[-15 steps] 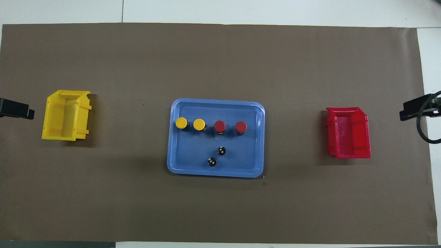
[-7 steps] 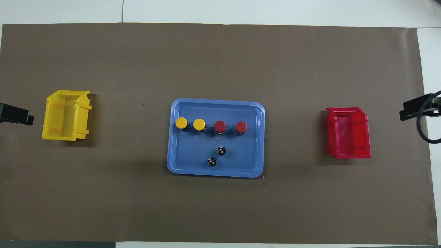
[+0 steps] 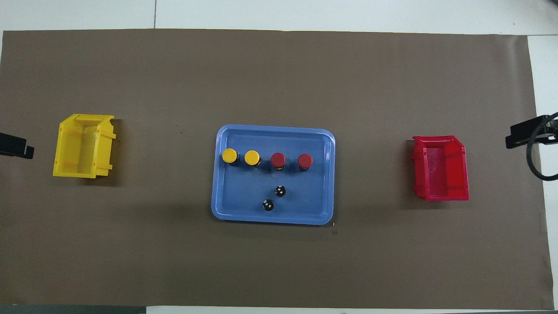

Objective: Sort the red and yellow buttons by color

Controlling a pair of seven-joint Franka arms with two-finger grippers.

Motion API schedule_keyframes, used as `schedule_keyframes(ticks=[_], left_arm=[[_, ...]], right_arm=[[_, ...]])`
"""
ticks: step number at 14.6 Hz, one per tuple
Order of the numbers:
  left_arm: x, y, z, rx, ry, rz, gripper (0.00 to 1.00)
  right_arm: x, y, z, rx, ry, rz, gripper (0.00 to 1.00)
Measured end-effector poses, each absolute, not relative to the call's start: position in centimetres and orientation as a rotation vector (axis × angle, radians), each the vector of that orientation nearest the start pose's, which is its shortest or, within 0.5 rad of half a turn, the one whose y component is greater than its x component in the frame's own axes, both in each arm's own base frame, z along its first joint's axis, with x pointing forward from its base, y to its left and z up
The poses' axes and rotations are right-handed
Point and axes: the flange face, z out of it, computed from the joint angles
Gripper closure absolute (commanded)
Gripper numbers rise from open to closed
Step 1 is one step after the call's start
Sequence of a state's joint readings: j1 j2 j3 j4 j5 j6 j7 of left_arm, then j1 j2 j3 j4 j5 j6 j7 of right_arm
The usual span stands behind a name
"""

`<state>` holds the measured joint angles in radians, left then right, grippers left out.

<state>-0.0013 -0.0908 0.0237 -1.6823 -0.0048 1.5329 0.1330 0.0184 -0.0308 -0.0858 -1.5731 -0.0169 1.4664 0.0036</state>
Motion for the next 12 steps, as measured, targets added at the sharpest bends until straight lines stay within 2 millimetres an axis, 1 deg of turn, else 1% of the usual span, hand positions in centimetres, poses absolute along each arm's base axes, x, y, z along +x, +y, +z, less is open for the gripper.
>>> schedule_keyframes(ticks=[2,4,6,7,8,9,11,12], left_arm=[[52.1,1.2,61.8,-3.147,0.175,0.091,0.00],[52.1,1.2,61.8,-3.147,0.175,0.091,0.00],[52.1,1.2,61.8,-3.147,0.175,0.091,0.00],[52.1,1.2,61.8,-3.147,0.175,0.091,0.00],[52.1,1.2,61.8,-3.147,0.175,0.091,0.00],[52.1,1.1,61.8,-3.147,0.176,0.091,0.00],[52.1,1.1,61.8,-3.147,0.176,0.091,0.00],[52.1,1.1,61.8,-3.147,0.176,0.091,0.00]], right_arm=[[53.3,-3.6,63.2,-3.150,0.106,0.114,0.00],[53.6,-2.8,63.6,-3.153,0.083,0.100,0.00],[54.3,-1.3,64.0,-3.156,0.040,0.091,0.00],[54.9,0.1,63.8,-3.156,0.015,0.092,0.00],[55.5,2.2,63.3,-3.156,0.007,0.101,0.00],[56.2,5.3,62.3,-3.157,0.017,0.111,0.00],[57.2,13.2,59.9,-3.161,0.041,0.096,0.00],[57.4,17.4,58.6,-3.157,0.062,0.058,0.00]])
